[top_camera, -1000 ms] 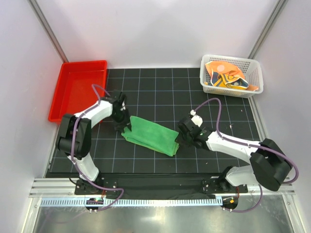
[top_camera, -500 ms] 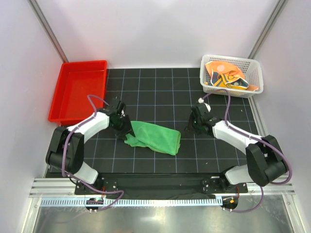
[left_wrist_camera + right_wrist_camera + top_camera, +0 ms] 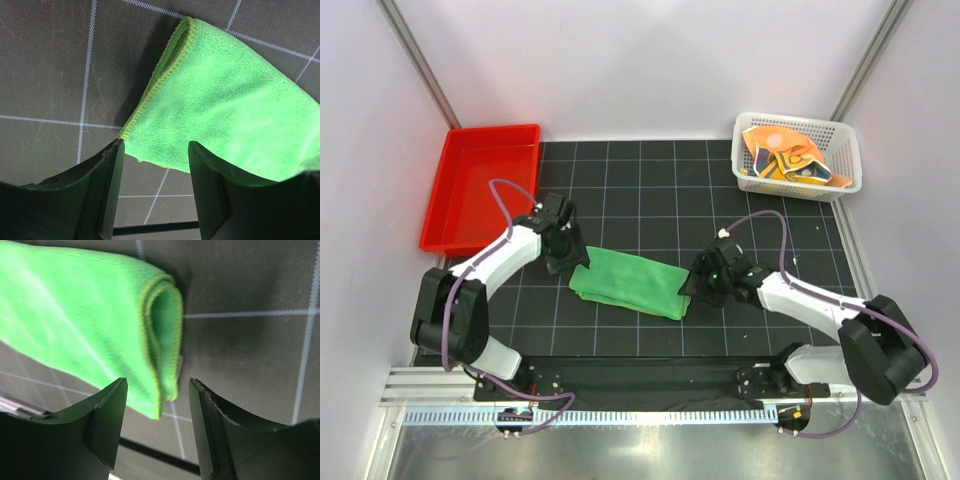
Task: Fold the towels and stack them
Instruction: Fold the towel
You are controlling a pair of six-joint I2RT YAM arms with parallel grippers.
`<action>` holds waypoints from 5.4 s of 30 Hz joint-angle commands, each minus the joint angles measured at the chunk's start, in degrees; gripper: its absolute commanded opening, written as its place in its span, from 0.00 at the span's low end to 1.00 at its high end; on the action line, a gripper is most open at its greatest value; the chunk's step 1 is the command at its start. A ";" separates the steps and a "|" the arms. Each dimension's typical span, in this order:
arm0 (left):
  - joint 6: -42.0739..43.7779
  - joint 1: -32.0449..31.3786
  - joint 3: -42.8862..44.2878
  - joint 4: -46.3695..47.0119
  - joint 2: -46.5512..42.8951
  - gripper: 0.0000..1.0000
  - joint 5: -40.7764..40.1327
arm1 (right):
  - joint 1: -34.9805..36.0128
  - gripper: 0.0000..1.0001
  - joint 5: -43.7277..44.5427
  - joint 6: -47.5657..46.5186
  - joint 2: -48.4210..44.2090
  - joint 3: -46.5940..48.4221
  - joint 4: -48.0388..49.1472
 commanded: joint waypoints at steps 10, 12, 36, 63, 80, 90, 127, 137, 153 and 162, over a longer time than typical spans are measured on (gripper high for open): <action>1.30 0.83 2.90 0.99 -0.41 0.59 0.80 | -0.59 0.33 3.44 -11.10 11.54 5.70 8.75; 1.03 0.83 3.86 1.08 0.73 0.59 1.24 | -1.29 0.28 3.26 -11.90 12.69 6.14 8.40; -2.92 0.57 -5.88 7.32 1.00 0.59 5.63 | -11.14 0.44 -1.65 -18.32 10.07 13.45 -11.46; -6.88 -0.58 -12.13 13.74 0.12 0.40 8.19 | -5.25 0.41 0.18 3.04 1.27 -2.91 2.25; -6.53 -0.57 -5.63 8.20 0.64 0.00 8.01 | -5.25 0.01 5.99 -2.31 -0.40 5.17 -5.74; -7.14 -0.75 -1.67 2.31 -2.87 0.00 7.57 | -5.52 0.01 8.09 -6.18 1.62 11.15 -10.49; -11.27 -7.78 -12.54 14.16 -9.73 0.48 16.62 | -7.71 0.43 2.41 -20.85 6.26 16.06 -4.96; -11.98 -8.66 -18.63 20.86 -7.53 0.47 16.80 | -11.93 0.48 -0.69 -30.79 20.33 23.81 -5.84; -11.27 -8.84 -20.30 20.33 -4.01 0.47 13.81 | -17.73 0.04 -3.24 -33.78 27.90 26.45 -0.92; -11.71 -8.92 -17.85 20.07 -4.54 0.49 17.76 | -18.70 0.20 -2.54 -34.84 27.91 27.77 -2.84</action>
